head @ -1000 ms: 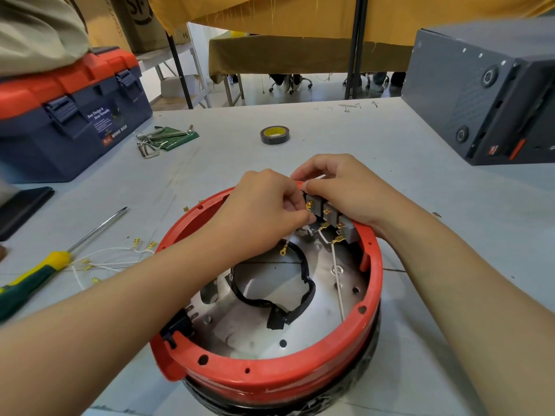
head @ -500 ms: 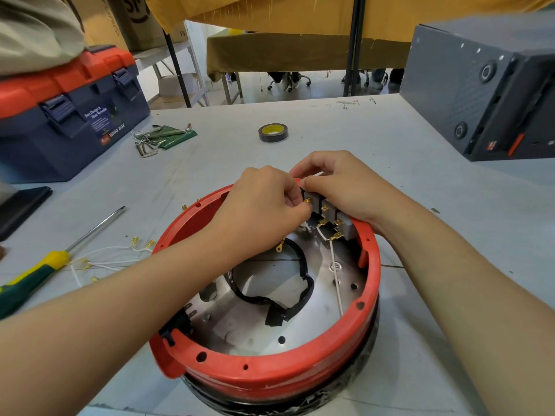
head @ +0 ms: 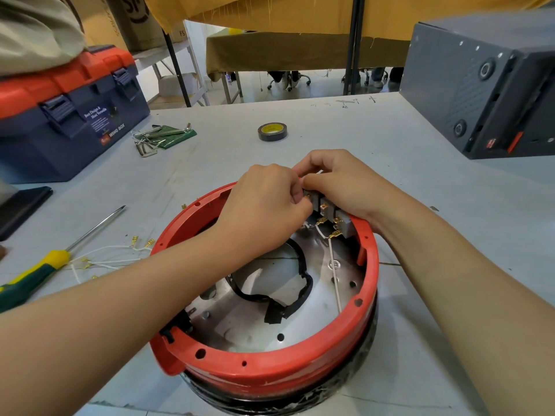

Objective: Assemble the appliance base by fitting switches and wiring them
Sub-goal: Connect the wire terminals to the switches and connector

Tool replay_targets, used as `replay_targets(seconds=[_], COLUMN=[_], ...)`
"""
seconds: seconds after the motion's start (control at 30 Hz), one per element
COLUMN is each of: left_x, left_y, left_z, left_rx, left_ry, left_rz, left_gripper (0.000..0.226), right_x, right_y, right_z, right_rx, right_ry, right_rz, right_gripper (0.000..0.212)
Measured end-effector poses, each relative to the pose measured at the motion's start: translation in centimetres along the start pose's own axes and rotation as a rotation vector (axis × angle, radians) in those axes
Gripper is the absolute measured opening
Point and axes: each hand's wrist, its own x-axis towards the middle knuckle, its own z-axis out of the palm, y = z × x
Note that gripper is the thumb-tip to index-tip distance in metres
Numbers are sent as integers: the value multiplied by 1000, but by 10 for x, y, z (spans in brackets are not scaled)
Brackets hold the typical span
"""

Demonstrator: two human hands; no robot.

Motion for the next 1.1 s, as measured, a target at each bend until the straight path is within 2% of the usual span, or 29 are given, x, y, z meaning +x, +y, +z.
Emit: replay_targets(seconds=[0.1,0.23,0.33,0.5,0.77,1.1], left_x=[0,0,-1,-2,-2,0], left_y=[-1,-2,-3,-4,-2,-2], left_z=[0,0,0,-1,0,2], left_rx=[-12,-30,-45,-53,-39,-9], left_ry=[-1,-15,-22,-45,-50,-46], left_rz=[-2,-12,-15,-27,-18,5], left_gripper=[11,11,11,11,13,13], right_x=[1,2,1,0,1,1], right_y=[1,0,-2,-3,0,-1], right_z=[0,-6,-14,-10,-6,-6], right_rx=[-15,-157,-329,-409,-375,-397], right_ry=[21,96,124,146,223,222], right_rz=[8,19,-15,-44,-98,-134], right_gripper=[21,6,15,23,23,21])
